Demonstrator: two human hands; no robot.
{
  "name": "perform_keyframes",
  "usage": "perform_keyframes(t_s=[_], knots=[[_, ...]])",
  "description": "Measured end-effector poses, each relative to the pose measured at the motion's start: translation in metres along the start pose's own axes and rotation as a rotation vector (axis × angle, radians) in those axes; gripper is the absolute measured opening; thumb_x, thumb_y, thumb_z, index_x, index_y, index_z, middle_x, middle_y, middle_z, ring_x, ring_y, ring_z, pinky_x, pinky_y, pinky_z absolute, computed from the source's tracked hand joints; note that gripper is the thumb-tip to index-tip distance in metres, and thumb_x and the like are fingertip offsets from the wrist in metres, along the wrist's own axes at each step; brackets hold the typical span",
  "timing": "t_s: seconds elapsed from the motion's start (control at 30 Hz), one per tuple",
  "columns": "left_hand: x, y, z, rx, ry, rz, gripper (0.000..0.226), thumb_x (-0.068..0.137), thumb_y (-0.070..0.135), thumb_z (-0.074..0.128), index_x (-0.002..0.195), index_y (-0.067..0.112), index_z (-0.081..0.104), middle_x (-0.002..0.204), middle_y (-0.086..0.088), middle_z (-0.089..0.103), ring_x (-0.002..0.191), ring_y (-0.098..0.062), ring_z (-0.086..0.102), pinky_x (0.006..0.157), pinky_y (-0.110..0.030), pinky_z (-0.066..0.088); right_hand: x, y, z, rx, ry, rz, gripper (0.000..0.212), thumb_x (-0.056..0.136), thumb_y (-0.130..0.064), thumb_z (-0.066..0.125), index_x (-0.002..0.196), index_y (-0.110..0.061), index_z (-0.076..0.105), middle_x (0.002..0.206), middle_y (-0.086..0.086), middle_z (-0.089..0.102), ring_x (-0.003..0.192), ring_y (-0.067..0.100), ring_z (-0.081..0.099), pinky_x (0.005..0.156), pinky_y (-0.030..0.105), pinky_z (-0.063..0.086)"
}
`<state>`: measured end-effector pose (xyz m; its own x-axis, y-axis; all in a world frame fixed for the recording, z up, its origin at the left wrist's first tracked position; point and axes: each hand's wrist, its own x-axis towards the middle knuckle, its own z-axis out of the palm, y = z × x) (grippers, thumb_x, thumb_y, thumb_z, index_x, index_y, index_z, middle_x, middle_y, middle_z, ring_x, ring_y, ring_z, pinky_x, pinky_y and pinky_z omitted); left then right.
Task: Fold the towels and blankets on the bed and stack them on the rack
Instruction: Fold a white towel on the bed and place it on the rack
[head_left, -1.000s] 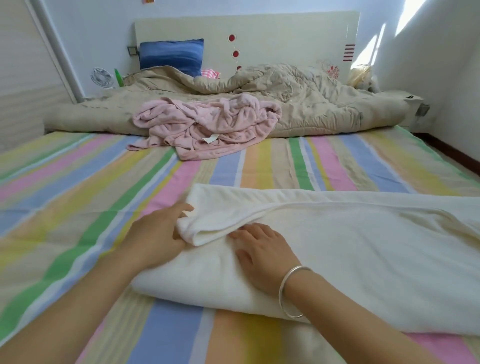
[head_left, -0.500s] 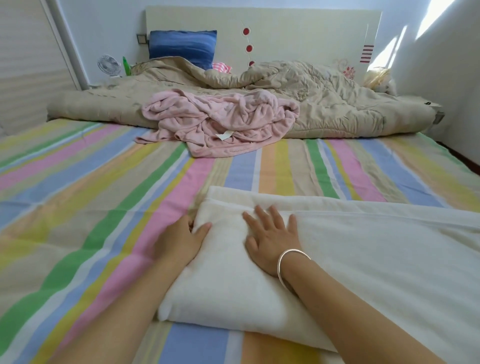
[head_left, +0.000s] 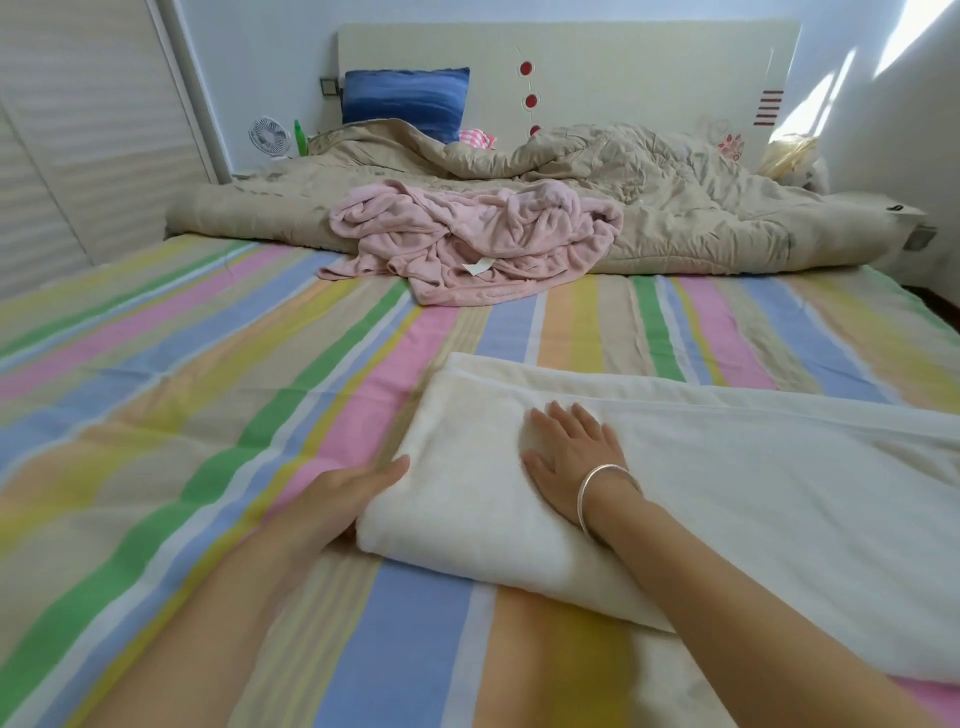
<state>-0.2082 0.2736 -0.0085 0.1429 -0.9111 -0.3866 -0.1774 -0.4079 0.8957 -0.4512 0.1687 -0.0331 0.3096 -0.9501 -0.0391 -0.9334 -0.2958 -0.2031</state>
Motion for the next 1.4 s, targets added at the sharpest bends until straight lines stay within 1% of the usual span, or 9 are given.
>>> perform_keyframes(t_s=[0.2, 0.37, 0.47, 0.57, 0.67, 0.83, 0.97, 1.13, 1.4], knots=[[-0.009, -0.012, 0.013, -0.077, 0.141, 0.137, 0.037, 0.085, 0.016, 0.073, 0.120, 0.012, 0.062, 0.103, 0.001, 0.072, 0.075, -0.005, 0.069, 0.058, -0.015, 0.051, -0.061, 0.010, -0.004, 0.044, 0.131, -0.055, 0.070, 0.086, -0.053, 0.020, 0.151, -0.028, 0.022, 0.159, -0.004, 0.021, 0.148, 0.019, 0.012, 0.119, 0.037, 0.013], [-0.003, -0.029, 0.010, 0.410, 0.377, 0.176, 0.037, 0.078, 0.046, 0.077, 0.101, 0.018, 0.070, 0.097, 0.003, 0.073, 0.088, -0.016, 0.067, 0.076, -0.029, 0.053, -0.104, 0.018, -0.007, 0.013, 0.147, -0.067, 0.076, 0.080, -0.057, 0.012, 0.149, -0.029, 0.027, 0.157, -0.006, 0.026, 0.147, 0.017, 0.013, 0.118, 0.030, 0.011], [-0.009, -0.033, 0.019, 0.723, 0.450, 0.124, 0.056, 0.077, 0.063, 0.066, 0.115, 0.022, 0.059, 0.111, 0.003, 0.068, 0.103, -0.022, 0.063, 0.085, -0.033, 0.049, -0.130, 0.027, -0.006, 0.008, 0.135, -0.061, 0.073, 0.082, -0.056, 0.012, 0.149, -0.031, 0.028, 0.157, -0.009, 0.024, 0.147, 0.015, 0.012, 0.118, 0.029, 0.009], [-0.021, -0.025, 0.042, 0.912, 0.664, 0.236, 0.057, 0.086, 0.037, 0.068, 0.132, 0.012, 0.044, 0.123, -0.012, 0.058, 0.115, -0.034, 0.052, 0.089, -0.041, 0.044, -0.160, 0.044, -0.006, 0.013, 0.164, -0.041, 0.087, 0.072, -0.064, -0.002, 0.148, -0.033, 0.029, 0.158, -0.012, 0.021, 0.147, 0.013, 0.011, 0.119, 0.030, 0.006], [-0.029, -0.012, 0.084, 0.909, 0.815, 0.601, 0.054, 0.068, 0.002, 0.072, 0.120, 0.008, 0.060, 0.118, -0.015, 0.060, 0.108, -0.037, 0.054, 0.087, -0.047, 0.047, -0.184, 0.071, -0.007, 0.049, 0.224, 0.040, 0.088, 0.072, -0.062, 0.001, 0.145, -0.030, 0.036, 0.158, -0.006, 0.024, 0.147, 0.017, 0.014, 0.119, 0.033, 0.005], [-0.053, 0.016, 0.209, 0.822, 0.466, 0.948, 0.039, 0.067, 0.010, 0.066, 0.105, 0.016, 0.069, 0.117, -0.005, 0.065, 0.107, -0.026, 0.062, 0.096, -0.032, 0.032, -0.224, 0.141, -0.012, 0.060, 0.403, 0.315, 0.072, 0.086, -0.054, 0.021, 0.140, -0.015, 0.048, 0.153, 0.010, 0.036, 0.144, 0.031, 0.025, 0.118, 0.040, 0.014], [-0.064, 0.033, 0.297, 0.817, 0.215, 0.973, 0.033, 0.081, 0.013, 0.054, 0.112, 0.019, 0.065, 0.118, 0.003, 0.061, 0.110, -0.021, 0.056, 0.097, -0.028, 0.028, -0.262, 0.208, -0.018, 0.070, 0.496, 0.501, 0.056, 0.093, -0.037, 0.043, 0.142, -0.011, 0.044, 0.154, 0.014, 0.032, 0.144, 0.032, 0.023, 0.119, 0.043, 0.017], [-0.050, 0.068, 0.394, 0.835, 0.033, 1.083, 0.031, 0.088, 0.016, 0.052, 0.118, 0.020, 0.060, 0.120, 0.005, 0.058, 0.110, -0.019, 0.053, 0.097, -0.028, 0.030, -0.303, 0.293, -0.027, -0.040, 0.455, 0.559, 0.056, 0.088, -0.041, 0.035, 0.133, -0.013, 0.055, 0.138, 0.012, 0.053, 0.121, 0.033, 0.053, 0.088, 0.047, 0.049], [-0.019, 0.104, 0.498, 0.922, -0.137, 1.032, 0.031, 0.095, 0.023, 0.048, 0.125, 0.022, 0.056, 0.130, 0.004, 0.055, 0.120, -0.019, 0.048, 0.104, -0.030, 0.032, -0.295, 0.399, -0.076, -0.269, 0.464, 0.346, 0.068, 0.095, -0.061, 0.019, 0.139, -0.019, 0.050, 0.147, 0.004, 0.045, 0.138, 0.025, 0.033, 0.110, 0.044, 0.020]])
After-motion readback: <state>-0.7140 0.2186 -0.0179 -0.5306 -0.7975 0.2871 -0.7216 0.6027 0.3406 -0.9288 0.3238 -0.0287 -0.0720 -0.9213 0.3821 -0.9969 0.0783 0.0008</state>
